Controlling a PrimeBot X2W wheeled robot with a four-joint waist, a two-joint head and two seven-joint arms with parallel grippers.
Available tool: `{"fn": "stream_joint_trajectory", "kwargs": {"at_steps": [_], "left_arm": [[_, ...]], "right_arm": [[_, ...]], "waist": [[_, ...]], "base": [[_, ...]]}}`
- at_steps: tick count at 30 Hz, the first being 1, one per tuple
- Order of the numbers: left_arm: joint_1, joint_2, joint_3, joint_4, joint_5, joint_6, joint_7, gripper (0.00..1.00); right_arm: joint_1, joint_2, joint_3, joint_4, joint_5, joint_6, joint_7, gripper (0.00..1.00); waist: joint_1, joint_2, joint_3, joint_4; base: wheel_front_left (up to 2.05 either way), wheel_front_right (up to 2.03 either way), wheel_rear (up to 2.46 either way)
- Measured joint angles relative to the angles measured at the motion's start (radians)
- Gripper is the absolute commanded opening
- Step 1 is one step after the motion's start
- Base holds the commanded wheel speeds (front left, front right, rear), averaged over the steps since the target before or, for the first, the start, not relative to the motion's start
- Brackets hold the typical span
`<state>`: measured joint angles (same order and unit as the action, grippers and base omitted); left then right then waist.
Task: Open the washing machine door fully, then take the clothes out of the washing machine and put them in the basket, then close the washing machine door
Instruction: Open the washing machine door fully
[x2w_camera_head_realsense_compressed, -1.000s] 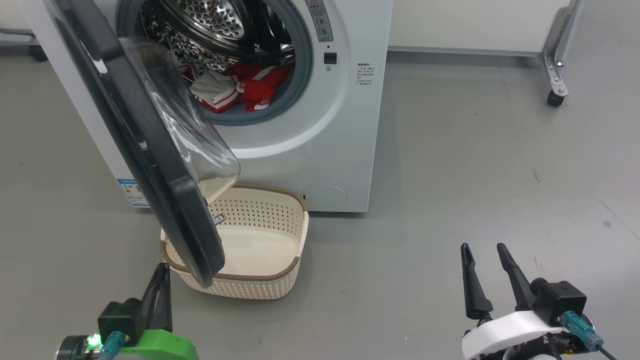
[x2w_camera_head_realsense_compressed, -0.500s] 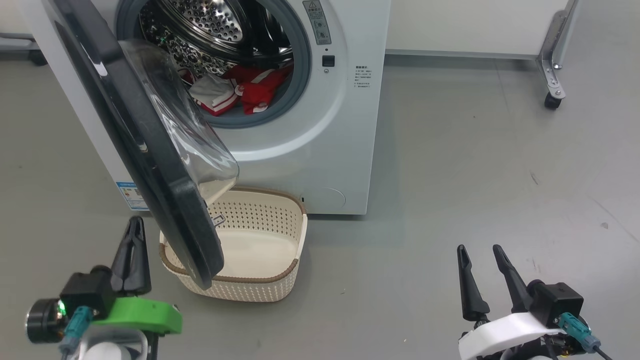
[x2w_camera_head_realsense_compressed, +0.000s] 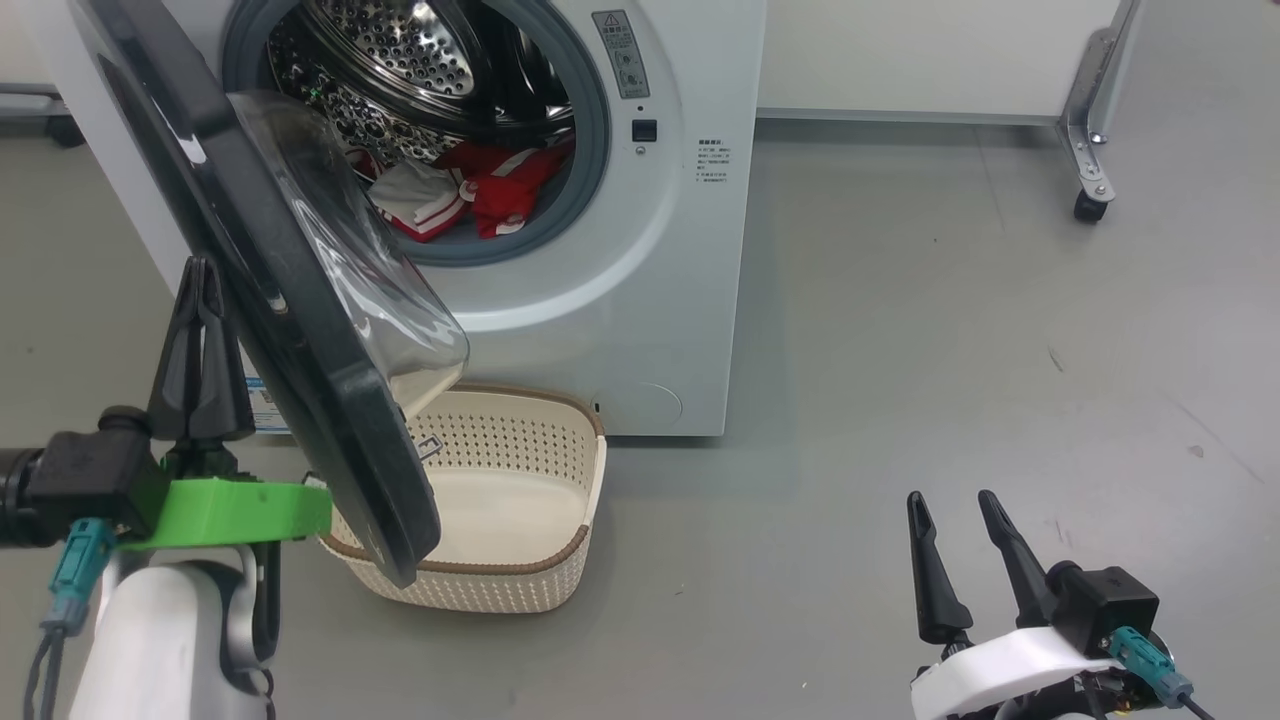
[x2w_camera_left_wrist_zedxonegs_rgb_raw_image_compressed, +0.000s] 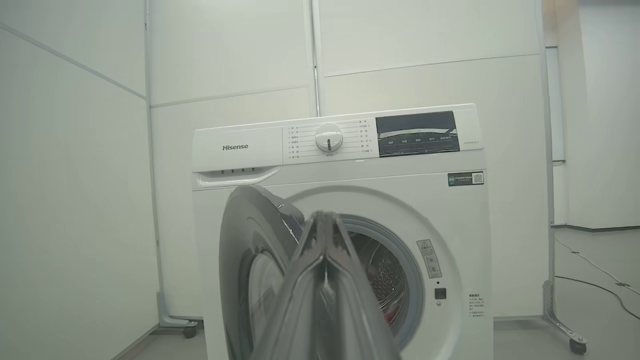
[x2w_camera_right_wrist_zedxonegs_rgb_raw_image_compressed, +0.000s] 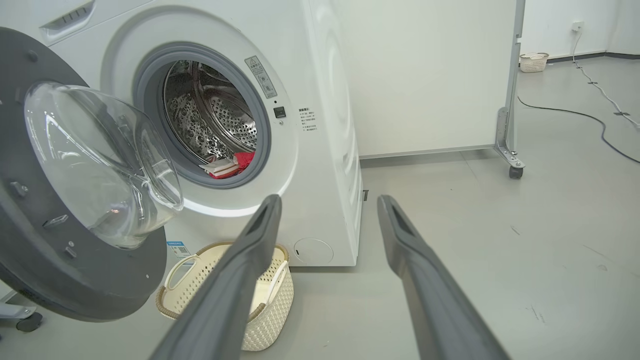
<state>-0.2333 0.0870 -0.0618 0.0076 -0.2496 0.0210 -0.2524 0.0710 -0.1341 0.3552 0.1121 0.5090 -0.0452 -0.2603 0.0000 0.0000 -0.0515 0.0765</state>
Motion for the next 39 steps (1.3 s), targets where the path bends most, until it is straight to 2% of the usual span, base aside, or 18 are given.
{"fn": "stream_joint_trajectory", "kwargs": {"at_steps": [8,14,19,31,39], "left_arm": [[-0.056,0.008,-0.049,-0.013,0.027,-0.019,-0.004,0.0],[-0.068,0.007,-0.131,0.006,0.033,-0.063,0.066,0.0],[-0.066,-0.005,-0.173,0.04,0.033,-0.079,0.118,0.0],[0.014,-0.018,-0.21,0.167,0.013,-0.079,0.243,0.0],[0.022,-0.018,-0.175,0.225,0.005,-0.046,0.277,0.0]], "right_arm": [[0.0,0.005,-0.003,0.008,-0.003,0.009,0.0,1.0],[0.001,0.009,-0.004,0.012,-0.01,0.017,0.0,1.0],[0.001,0.012,-0.009,0.014,-0.01,0.017,0.0,1.0],[0.001,0.032,-0.01,0.023,-0.014,0.027,0.0,1.0],[0.001,0.036,-0.026,0.026,-0.019,0.034,0.0,1.0]], "waist": [[0.0,0.0,-0.005,-0.008],[0.0,0.0,-0.005,-0.016],[0.0,0.0,-0.002,-0.024],[0.0,0.0,0.016,-0.064],[0.0,0.0,0.026,-0.095]], "base": [[0.0,0.0,0.0],[0.0,0.0,0.0],[0.0,0.0,0.0],[0.0,0.0,0.0],[0.0,0.0,0.0]]}}
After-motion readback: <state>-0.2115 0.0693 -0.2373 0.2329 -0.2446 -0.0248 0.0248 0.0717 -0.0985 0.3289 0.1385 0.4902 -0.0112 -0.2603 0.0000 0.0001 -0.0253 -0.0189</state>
